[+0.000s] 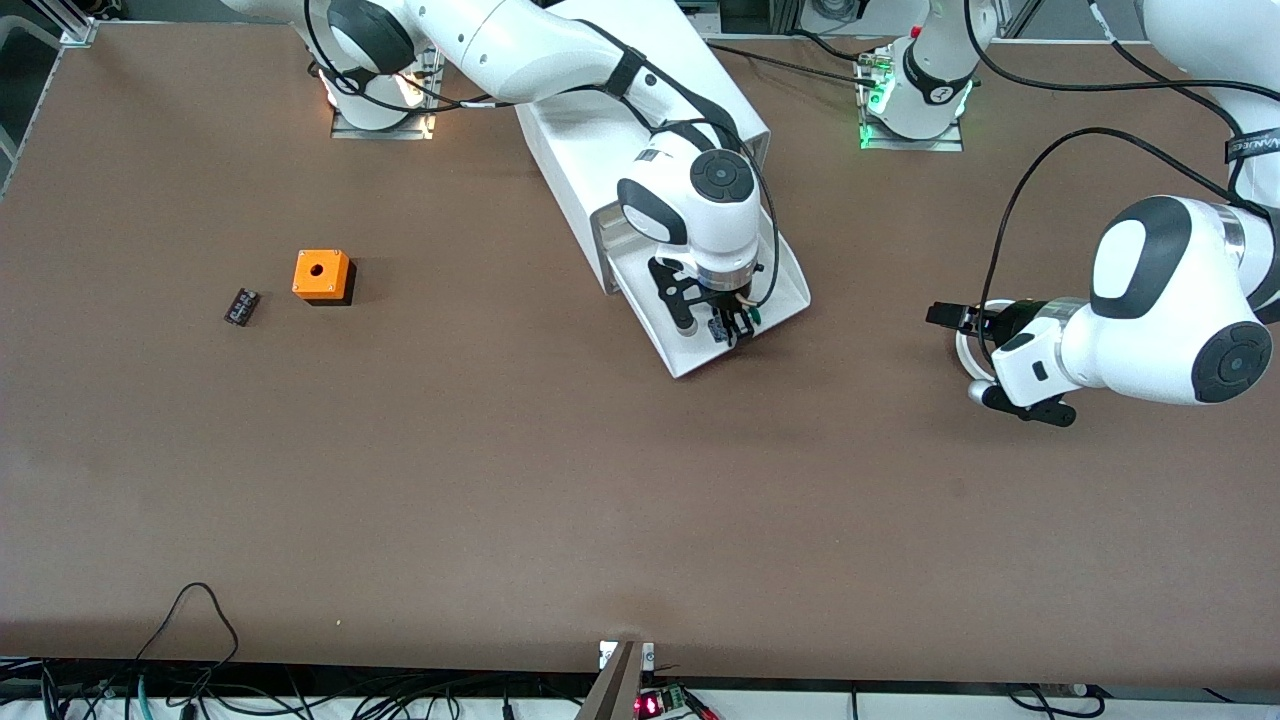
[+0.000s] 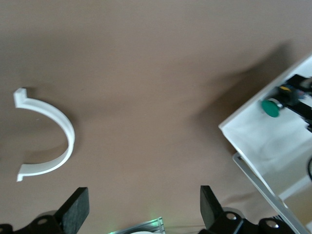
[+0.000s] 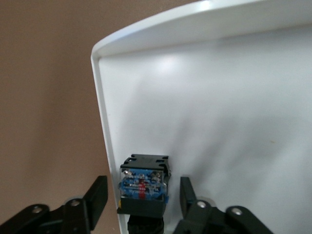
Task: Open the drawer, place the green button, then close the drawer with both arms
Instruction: 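Open the right gripper, release the button, and withdraw the right arm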
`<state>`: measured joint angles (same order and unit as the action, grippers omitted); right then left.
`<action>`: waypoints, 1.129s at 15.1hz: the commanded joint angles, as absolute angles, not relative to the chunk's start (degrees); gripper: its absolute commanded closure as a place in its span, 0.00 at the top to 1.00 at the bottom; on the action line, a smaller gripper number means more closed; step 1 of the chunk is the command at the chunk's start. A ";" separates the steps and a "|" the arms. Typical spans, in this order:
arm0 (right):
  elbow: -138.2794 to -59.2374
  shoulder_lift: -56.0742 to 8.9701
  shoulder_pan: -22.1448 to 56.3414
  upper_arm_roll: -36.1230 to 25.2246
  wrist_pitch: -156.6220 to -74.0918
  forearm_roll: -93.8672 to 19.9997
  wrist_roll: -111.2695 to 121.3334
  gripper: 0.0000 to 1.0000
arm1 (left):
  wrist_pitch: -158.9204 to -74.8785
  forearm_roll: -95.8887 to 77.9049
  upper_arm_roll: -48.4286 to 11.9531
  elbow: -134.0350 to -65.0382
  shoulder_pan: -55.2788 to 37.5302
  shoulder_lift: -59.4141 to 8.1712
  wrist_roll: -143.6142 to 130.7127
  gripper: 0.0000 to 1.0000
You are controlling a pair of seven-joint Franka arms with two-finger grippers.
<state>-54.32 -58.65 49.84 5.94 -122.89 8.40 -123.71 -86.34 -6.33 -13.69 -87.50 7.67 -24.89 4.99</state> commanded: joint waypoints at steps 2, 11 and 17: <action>-51.87 -56.08 48.70 5.45 -118.31 9.32 -124.19 1.00 | -87.00 -4.66 -13.80 -87.01 7.73 -24.96 1.07 1.00; -51.59 -48.70 40.00 6.24 -109.44 8.09 -89.72 1.00 | -100.68 -4.57 -18.97 -96.92 6.77 -22.33 -22.74 1.00; -51.68 -44.39 31.31 6.15 -101.88 5.10 -63.50 1.00 | -116.34 1.91 -24.34 -104.58 0.63 -23.46 -42.77 1.00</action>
<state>-51.03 -46.79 34.43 5.25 -104.94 6.81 -71.28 -112.01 -2.88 -24.35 -100.76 2.60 -24.89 -36.92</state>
